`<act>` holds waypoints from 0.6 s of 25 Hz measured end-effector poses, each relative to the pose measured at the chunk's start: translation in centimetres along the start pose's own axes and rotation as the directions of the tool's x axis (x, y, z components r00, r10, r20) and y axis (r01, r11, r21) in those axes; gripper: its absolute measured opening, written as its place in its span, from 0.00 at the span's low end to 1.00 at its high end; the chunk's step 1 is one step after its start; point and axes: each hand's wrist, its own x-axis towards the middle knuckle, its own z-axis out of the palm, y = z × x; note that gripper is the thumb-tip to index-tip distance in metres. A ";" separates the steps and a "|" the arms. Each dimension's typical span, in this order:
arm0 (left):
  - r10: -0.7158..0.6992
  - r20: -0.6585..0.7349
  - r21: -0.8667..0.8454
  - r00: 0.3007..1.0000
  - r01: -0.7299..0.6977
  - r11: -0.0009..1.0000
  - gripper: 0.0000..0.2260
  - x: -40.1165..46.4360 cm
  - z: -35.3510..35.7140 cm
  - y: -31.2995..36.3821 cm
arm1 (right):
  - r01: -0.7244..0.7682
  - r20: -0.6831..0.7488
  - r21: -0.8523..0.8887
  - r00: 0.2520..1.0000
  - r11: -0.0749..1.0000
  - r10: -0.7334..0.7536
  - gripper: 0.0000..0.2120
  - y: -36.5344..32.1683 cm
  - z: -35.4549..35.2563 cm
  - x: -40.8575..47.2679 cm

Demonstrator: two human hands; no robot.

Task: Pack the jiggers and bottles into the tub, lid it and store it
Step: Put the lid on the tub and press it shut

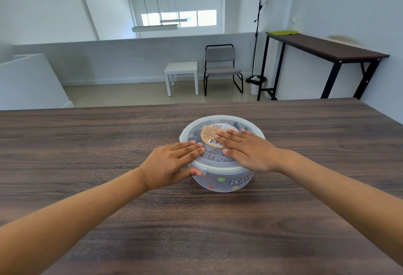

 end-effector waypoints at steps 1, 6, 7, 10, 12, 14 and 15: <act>0.000 0.015 -0.005 1.000 0.000 1.000 0.25 0.1 -0.2 0.0 | 0.003 -0.004 0.001 1.000 1.000 -0.003 0.25 0.0 -0.1 0.0; 0.044 0.128 -0.055 0.991 -0.037 0.998 0.24 0.4 -1.4 -0.6 | 0.016 -0.003 0.025 1.000 1.000 -0.015 0.25 0.0 -0.3 -0.1; 0.048 0.133 -0.059 0.990 -0.040 0.997 0.23 0.4 -1.5 -0.7 | 0.017 -0.002 0.027 1.000 0.999 -0.017 0.25 0.0 -0.3 -0.1; 0.059 0.115 -0.040 0.992 -0.054 0.998 0.23 0.4 -1.5 -0.7 | 0.019 -0.002 0.017 1.000 1.000 -0.019 0.25 -0.1 -0.2 -0.2; 0.079 0.098 -0.033 0.992 -0.076 0.997 0.23 0.5 -1.5 -0.8 | 0.018 0.001 0.014 1.000 1.000 -0.018 0.25 -0.3 -0.2 -0.2; 0.125 0.089 -0.017 0.988 -0.124 0.992 0.23 0.7 -1.5 -1.3 | 0.021 -0.005 0.013 1.000 1.000 -0.021 0.25 -0.4 -0.2 -0.2; 0.155 0.088 0.000 0.984 -0.156 0.988 0.23 0.8 -1.4 -1.5 | 0.023 -0.007 0.012 1.000 1.000 -0.023 0.25 -0.4 -0.2 -0.3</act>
